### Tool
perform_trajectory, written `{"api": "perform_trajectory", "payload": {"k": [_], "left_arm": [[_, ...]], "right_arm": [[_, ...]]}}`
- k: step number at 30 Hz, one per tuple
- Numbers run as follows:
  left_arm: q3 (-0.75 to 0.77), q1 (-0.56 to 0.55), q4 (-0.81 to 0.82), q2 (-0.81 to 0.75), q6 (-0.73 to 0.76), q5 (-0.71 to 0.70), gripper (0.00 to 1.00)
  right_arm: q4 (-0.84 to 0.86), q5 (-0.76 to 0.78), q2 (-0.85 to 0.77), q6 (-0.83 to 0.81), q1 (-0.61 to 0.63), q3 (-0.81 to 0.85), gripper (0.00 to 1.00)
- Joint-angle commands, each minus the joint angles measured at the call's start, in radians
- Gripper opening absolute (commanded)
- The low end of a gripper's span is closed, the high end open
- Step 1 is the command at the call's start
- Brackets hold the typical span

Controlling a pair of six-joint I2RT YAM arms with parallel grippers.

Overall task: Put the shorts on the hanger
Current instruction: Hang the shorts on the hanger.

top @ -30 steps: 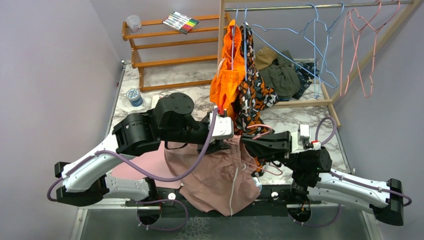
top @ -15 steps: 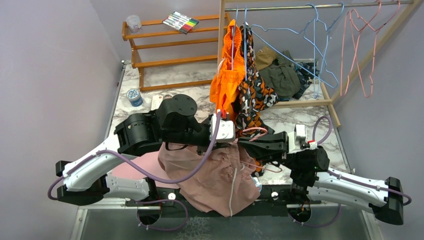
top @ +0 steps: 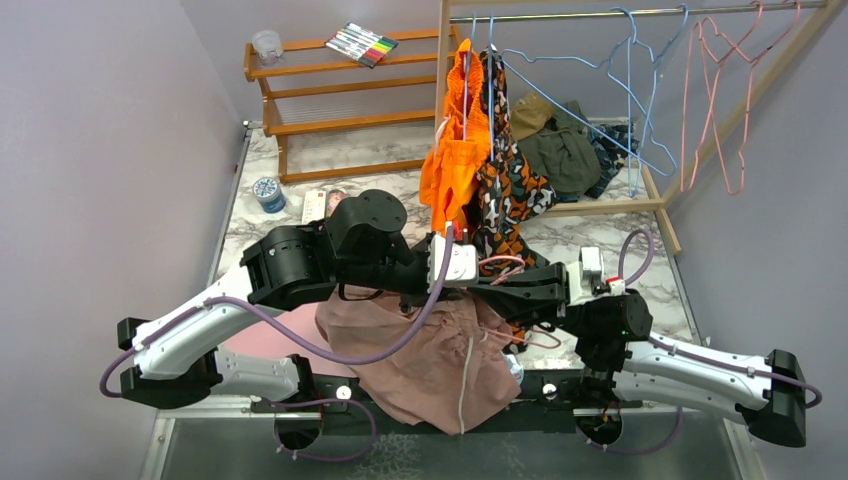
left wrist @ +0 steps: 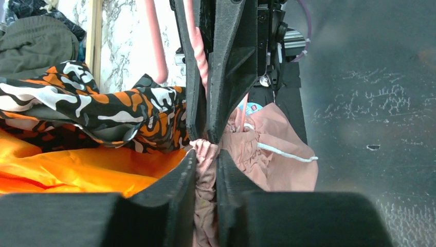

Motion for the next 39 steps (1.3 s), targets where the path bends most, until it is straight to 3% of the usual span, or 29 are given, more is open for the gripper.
{"api": "perform_trajectory", "payload": {"k": [1, 2, 7, 13, 16, 19, 24, 28, 33, 39], "left_arm": [[-0.026, -0.016, 0.034, 0.019, -0.004, 0.07, 0.08], [-0.029, -0.015, 0.034, 0.02, -0.003, 0.072, 0.0], [-0.058, -0.015, 0.055, -0.002, -0.011, 0.045, 0.0], [-0.113, -0.016, 0.113, -0.063, -0.028, 0.026, 0.0], [-0.131, -0.015, 0.131, -0.079, -0.035, 0.021, 0.0], [-0.146, -0.016, 0.142, -0.088, -0.037, 0.019, 0.0], [-0.164, -0.016, 0.155, -0.104, -0.04, 0.011, 0.0], [-0.181, -0.016, 0.176, -0.118, -0.048, 0.009, 0.0], [-0.199, -0.015, 0.215, -0.12, -0.056, 0.02, 0.01], [-0.193, -0.015, 0.237, -0.1, -0.064, 0.046, 0.12]], "right_arm": [[0.072, -0.031, 0.011, 0.015, 0.0, 0.051, 0.01], [0.07, -0.032, 0.011, 0.016, 0.0, 0.054, 0.01], [0.001, -0.022, -0.009, -0.001, 0.0, 0.063, 0.01], [-0.157, 0.001, -0.06, -0.043, 0.0, 0.109, 0.27], [-0.21, 0.011, -0.074, -0.063, 0.0, 0.136, 0.34], [-0.252, 0.024, -0.081, -0.083, 0.0, 0.157, 0.35], [-0.302, 0.052, -0.096, -0.101, 0.0, 0.169, 0.3], [-0.307, 0.056, -0.098, -0.102, 0.0, 0.172, 0.01], [-0.23, 0.034, -0.069, -0.075, 0.0, 0.176, 0.01], [-0.163, 0.028, -0.046, -0.049, 0.0, 0.172, 0.01]]}}
